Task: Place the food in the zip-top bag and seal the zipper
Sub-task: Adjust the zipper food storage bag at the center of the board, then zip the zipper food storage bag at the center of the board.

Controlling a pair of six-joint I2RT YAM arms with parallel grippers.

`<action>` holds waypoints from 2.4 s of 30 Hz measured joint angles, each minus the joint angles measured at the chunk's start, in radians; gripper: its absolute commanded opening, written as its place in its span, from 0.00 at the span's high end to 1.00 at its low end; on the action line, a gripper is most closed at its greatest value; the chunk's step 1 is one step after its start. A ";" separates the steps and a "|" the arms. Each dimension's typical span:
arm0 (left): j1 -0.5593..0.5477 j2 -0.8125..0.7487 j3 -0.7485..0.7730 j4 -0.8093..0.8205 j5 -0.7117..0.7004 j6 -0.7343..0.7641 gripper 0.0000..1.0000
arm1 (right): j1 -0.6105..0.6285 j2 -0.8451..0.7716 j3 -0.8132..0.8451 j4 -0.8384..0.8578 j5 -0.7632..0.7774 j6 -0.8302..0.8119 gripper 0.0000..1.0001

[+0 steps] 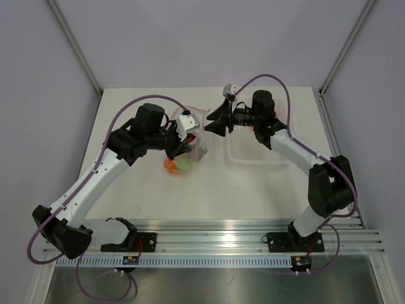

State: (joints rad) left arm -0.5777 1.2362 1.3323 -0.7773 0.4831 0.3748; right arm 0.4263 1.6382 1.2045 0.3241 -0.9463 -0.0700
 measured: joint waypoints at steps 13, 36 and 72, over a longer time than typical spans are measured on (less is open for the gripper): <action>0.000 0.000 0.000 -0.019 0.004 0.010 1.00 | -0.019 0.000 0.000 0.083 -0.044 0.038 0.49; 0.001 0.000 0.000 -0.060 0.006 0.022 1.00 | -0.060 0.094 0.196 -0.248 -0.248 -0.144 0.39; 0.001 0.000 0.002 -0.079 0.005 0.021 0.91 | -0.084 0.095 0.207 -0.262 -0.278 -0.114 1.00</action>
State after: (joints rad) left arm -0.5766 1.2362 1.3346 -0.8562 0.4885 0.3954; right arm 0.3424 1.7332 1.4117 0.0624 -1.2240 -0.1844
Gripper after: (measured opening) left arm 0.007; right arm 0.025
